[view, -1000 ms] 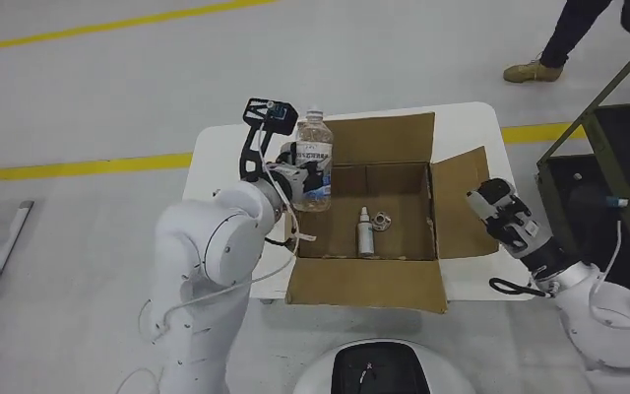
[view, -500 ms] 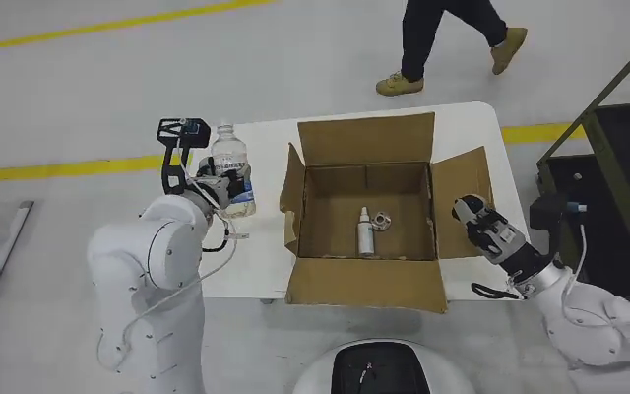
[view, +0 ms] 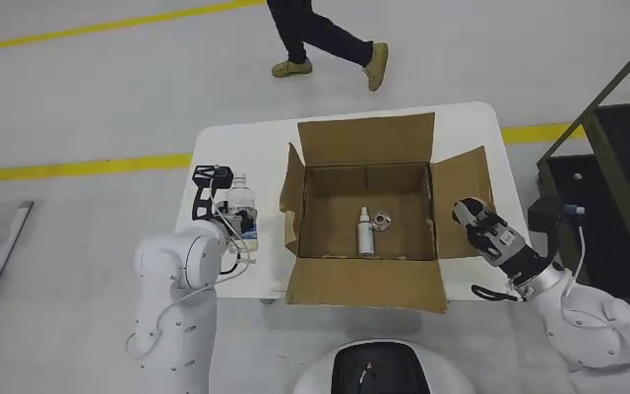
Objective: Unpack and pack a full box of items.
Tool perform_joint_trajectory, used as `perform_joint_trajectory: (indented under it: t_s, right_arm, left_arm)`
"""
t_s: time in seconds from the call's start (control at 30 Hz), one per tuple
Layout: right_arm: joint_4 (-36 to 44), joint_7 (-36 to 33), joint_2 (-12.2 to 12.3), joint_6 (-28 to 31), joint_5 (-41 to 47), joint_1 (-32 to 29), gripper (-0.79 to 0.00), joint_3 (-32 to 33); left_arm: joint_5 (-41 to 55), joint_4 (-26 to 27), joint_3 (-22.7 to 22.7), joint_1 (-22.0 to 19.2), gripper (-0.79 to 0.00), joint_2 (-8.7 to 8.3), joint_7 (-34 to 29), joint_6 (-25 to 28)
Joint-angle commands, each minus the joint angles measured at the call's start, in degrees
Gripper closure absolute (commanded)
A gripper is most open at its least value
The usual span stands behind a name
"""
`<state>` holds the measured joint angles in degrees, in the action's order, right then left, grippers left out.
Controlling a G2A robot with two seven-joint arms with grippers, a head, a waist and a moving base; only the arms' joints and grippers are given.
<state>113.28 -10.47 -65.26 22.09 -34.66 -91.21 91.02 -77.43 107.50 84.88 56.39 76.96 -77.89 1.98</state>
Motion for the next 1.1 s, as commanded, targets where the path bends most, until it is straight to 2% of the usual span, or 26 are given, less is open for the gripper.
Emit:
perform_joint_trajectory:
  t_s: [0.0,0.4,0.47,0.63,1.07]
  right_arm:
    - [-0.15,-0.04,0.0,0.11,0.12,-0.05,0.0,0.1]
    - [-1.57,0.12,0.02,1.14,1.31,-0.84,0.0,0.96]
    - [-1.5,-0.06,0.04,1.31,1.33,-0.91,0.0,1.01]
    - [-1.3,-0.49,0.06,1.58,1.49,-1.0,0.0,1.14]
    - [-1.29,-2.09,0.09,1.28,1.45,0.33,0.0,0.5]
  left_arm:
    - [-0.1,0.03,0.02,-0.02,0.0,0.0,-0.05,0.02]
    - [-0.1,0.03,0.02,-0.02,0.0,0.0,-0.05,0.02]
    - [-0.98,-0.65,0.07,0.85,0.0,-0.12,1.65,0.5]
    - [-4.2,-4.66,0.47,1.09,0.0,-0.49,2.48,0.64]
    - [-8.23,-18.1,0.33,-0.23,0.0,-1.12,9.77,2.54]
